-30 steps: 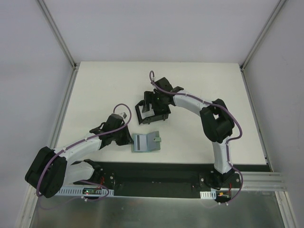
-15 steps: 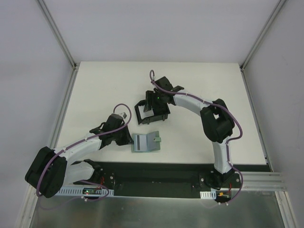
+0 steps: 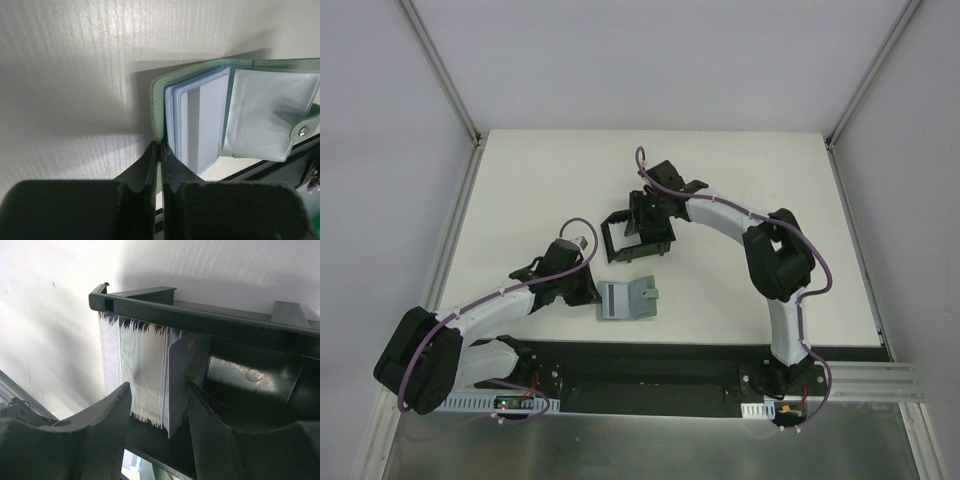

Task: Put the credit cards into the card holder
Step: Pick up the credit card from the storage box.

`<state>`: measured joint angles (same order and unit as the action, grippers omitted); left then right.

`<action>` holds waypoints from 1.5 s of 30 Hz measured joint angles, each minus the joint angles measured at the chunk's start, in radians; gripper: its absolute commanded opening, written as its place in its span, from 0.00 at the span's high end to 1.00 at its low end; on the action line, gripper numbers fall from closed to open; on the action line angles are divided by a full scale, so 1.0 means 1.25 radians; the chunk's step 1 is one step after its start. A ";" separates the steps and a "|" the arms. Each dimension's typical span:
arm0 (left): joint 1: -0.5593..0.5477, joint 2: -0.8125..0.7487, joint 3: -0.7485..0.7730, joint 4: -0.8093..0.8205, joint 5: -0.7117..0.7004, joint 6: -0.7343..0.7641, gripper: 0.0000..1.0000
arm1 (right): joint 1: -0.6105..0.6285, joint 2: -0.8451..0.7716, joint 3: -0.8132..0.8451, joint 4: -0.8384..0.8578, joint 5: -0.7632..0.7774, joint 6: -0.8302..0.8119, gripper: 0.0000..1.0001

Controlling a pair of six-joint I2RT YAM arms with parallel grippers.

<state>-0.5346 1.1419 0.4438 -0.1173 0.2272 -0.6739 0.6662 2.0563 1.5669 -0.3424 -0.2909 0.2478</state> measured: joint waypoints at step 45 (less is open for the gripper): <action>0.000 0.002 0.002 0.000 0.000 0.006 1.00 | 0.012 -0.069 0.070 -0.126 0.146 -0.087 1.00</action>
<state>-0.5346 1.1450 0.4469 -0.1173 0.2272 -0.6659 0.6807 1.9701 1.6547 -0.4999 -0.1081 0.1390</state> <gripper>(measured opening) 0.007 0.009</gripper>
